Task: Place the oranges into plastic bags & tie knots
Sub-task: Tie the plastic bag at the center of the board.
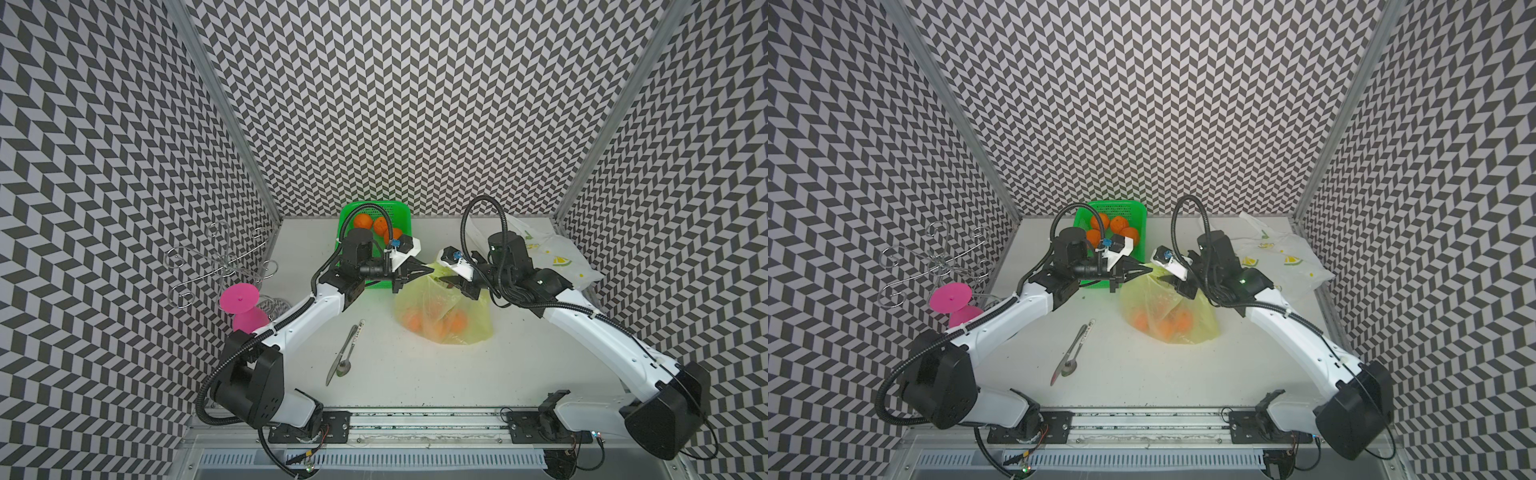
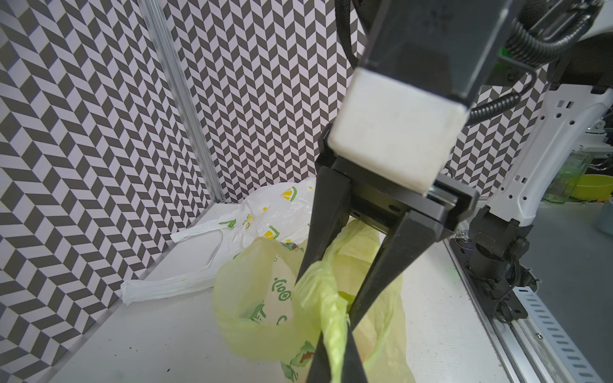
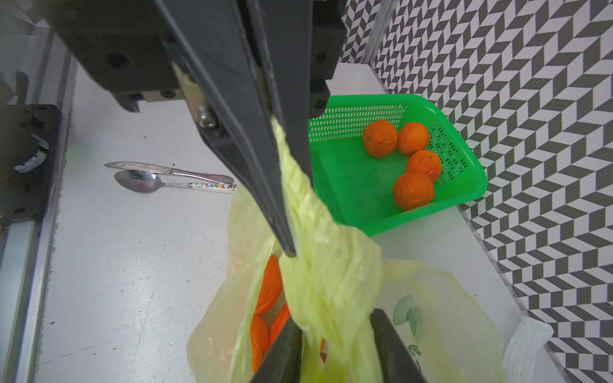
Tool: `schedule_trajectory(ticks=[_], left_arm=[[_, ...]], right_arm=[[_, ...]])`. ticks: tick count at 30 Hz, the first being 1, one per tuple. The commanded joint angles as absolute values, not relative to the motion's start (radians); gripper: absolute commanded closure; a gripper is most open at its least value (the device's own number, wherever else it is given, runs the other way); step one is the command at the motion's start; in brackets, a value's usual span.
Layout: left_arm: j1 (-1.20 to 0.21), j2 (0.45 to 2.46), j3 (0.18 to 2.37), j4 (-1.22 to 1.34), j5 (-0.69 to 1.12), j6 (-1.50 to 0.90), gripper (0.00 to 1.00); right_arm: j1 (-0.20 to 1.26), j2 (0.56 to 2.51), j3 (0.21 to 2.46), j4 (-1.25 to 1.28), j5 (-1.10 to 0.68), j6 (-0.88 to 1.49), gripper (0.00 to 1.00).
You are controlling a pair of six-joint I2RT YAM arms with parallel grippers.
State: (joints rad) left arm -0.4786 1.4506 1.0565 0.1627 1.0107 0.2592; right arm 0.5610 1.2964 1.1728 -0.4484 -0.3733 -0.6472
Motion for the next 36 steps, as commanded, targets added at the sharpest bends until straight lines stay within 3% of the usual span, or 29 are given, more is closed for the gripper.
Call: schedule_trajectory(ticks=[1,3,6,14,22,28,36], left_arm=[[-0.487,1.423,1.049,0.196,1.006,0.228,1.00],[-0.487,1.425,1.053,0.191,0.993,0.198,1.00],[-0.487,1.433,1.068,0.164,0.984,0.164,1.00],[-0.485,1.461,1.091,0.120,0.985,0.107,1.00],[-0.485,1.484,1.103,0.139,1.036,0.041,0.98],[-0.484,1.500,1.107,0.164,1.061,-0.003,0.89],[-0.482,1.499,1.120,0.138,1.086,0.008,0.63]], right_arm=[[0.576,1.273,1.160,-0.353,-0.285,-0.634,0.77],[0.589,1.252,1.145,-0.312,-0.219,-0.645,0.89],[0.609,1.204,1.110,-0.236,-0.117,-0.653,0.94],[0.655,1.163,1.067,-0.111,0.067,-0.700,0.96],[0.663,1.169,0.984,0.106,0.095,-0.711,0.96],[0.660,1.200,0.932,0.240,0.021,-0.683,0.99],[0.620,1.197,0.859,0.386,-0.174,-0.706,1.00]])
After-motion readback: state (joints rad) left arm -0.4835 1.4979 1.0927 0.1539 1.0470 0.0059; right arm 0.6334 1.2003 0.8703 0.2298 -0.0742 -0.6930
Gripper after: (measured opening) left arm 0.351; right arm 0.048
